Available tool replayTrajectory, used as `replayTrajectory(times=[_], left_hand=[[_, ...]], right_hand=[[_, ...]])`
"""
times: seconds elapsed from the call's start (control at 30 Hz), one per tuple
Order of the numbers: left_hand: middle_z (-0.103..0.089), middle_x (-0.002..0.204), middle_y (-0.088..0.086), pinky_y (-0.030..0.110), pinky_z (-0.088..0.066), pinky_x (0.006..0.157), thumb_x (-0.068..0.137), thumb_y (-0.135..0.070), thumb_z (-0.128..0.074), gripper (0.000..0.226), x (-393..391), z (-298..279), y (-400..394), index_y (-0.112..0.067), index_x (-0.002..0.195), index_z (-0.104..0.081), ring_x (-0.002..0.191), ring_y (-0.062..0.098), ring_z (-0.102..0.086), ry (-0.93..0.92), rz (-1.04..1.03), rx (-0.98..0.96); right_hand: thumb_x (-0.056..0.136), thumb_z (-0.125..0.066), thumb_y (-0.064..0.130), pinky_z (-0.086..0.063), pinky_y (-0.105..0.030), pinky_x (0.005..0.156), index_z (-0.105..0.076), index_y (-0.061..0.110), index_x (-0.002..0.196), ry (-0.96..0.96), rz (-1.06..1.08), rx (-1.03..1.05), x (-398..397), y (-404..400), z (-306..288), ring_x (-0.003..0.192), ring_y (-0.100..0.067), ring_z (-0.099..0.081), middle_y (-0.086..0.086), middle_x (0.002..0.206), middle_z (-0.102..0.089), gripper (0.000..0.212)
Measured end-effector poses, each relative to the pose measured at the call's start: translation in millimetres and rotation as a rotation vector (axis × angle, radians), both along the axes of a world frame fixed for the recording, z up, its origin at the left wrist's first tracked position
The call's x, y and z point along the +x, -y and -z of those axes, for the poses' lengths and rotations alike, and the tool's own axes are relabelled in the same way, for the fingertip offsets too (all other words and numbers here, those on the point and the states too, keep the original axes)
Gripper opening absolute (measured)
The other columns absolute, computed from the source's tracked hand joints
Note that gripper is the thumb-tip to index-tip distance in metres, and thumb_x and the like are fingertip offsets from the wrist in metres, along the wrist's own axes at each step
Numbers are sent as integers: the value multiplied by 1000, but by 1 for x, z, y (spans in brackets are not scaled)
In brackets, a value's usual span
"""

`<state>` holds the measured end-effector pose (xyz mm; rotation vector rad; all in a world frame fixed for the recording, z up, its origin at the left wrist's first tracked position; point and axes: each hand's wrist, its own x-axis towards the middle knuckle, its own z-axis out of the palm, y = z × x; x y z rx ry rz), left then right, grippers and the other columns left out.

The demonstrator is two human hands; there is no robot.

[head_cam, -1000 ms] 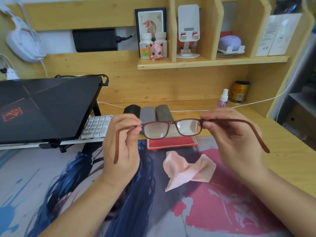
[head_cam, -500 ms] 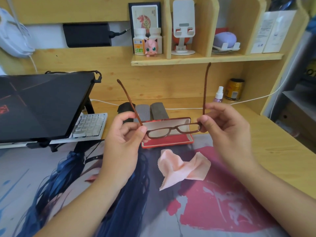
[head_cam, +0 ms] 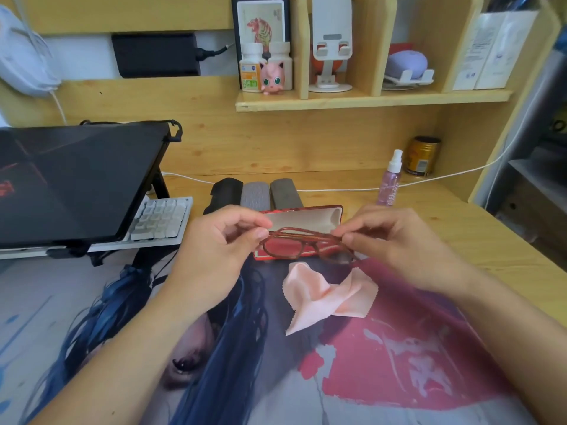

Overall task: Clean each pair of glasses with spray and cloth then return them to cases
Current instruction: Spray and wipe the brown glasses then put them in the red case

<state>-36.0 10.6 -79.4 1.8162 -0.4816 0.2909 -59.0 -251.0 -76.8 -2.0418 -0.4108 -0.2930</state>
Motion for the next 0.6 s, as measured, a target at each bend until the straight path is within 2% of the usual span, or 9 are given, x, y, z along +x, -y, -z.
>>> replayTrajectory(times=[0.07,0.13,0.23,0.37,0.43,0.47,0.53,0.6], left_hand=[[-68,85,-6,20,-52,74,89,2,-70,28,-1,3,1,-26,87,-76,77,13,-68,85,-24,41],[-63,83,-9,16,-48,75,89,1,-71,26,-6,3,3,-24,87,-76,81,15,-65,204,-44,129],[-60,84,-8,16,-44,73,89,4,-70,21,-13,3,7,-17,89,-76,81,14,-62,379,-32,167],[-63,91,-3,26,-50,73,93,-4,-66,12,-14,9,12,-10,98,-76,85,14,-64,519,-14,141],[-64,102,-5,27,-54,83,95,-14,-63,21,-15,15,18,-11,114,-73,96,13,-66,477,-12,130],[-63,106,-6,26,-53,86,95,-17,-62,26,-15,18,20,-13,119,-71,98,13,-66,437,-7,132],[-60,109,-9,19,-50,85,95,-15,-65,24,-13,28,24,-19,118,-71,99,9,-63,342,4,209],[-57,108,-17,20,-47,89,96,-17,-65,20,-11,38,26,-27,111,-74,104,6,-58,253,36,363]], right_hand=[[90,-71,5,-54,-33,82,-80,21,95,-23,-27,-121,-1,0,3,84,-17,-66,-1,91,-68,18],[89,-74,11,-52,-32,82,-80,23,97,30,-36,-185,-3,-5,4,83,-15,-64,3,89,-67,16],[87,-76,10,-50,-28,72,-80,24,96,160,-29,-207,-6,-11,1,75,-13,-62,4,86,-67,18],[86,-76,6,-44,-20,64,-79,17,92,345,39,-340,-7,-8,-4,68,-8,-58,3,83,-66,14],[87,-74,6,-43,-18,68,-78,13,93,459,132,-486,-5,6,-12,69,-4,-53,2,84,-65,10],[88,-72,9,-46,-23,69,-77,12,94,497,199,-583,-5,17,-15,71,-5,-53,1,86,-64,8],[92,-64,12,-52,-39,66,-74,9,95,499,346,-795,-10,40,-14,76,-21,-58,-4,90,-62,11],[91,-63,7,-45,-41,58,-68,7,89,455,450,-1006,-24,59,2,73,-29,-52,-7,87,-54,6]])
